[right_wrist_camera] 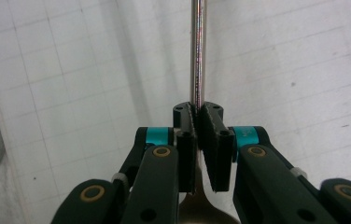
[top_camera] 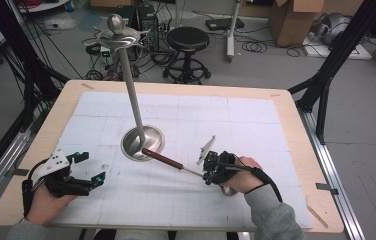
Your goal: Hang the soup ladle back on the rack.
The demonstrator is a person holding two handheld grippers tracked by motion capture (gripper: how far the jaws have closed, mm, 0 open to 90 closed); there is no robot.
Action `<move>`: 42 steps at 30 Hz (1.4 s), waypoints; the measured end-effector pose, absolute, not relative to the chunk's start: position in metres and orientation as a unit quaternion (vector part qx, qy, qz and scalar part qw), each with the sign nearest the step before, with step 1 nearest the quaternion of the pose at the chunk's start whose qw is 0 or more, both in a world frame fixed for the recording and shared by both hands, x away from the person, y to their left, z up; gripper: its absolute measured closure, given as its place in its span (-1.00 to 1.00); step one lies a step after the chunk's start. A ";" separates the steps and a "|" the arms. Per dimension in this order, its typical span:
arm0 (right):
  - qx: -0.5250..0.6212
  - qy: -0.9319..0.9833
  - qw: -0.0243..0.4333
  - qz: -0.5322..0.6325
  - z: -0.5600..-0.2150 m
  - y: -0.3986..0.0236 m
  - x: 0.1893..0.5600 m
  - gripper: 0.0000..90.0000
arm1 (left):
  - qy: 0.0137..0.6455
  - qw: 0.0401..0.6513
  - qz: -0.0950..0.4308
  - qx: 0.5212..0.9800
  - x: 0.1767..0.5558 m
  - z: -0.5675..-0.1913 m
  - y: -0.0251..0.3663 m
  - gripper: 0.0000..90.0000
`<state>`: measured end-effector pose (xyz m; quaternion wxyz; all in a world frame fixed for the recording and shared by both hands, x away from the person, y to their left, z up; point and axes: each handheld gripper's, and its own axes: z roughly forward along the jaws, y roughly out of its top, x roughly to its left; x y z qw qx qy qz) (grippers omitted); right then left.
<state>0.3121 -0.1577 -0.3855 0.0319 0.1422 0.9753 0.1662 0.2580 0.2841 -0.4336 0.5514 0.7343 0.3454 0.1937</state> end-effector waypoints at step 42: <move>0.176 0.876 0.105 0.435 -0.346 -0.187 0.312 0.89 | 0.349 0.552 0.194 0.732 0.258 -0.434 0.285 -0.96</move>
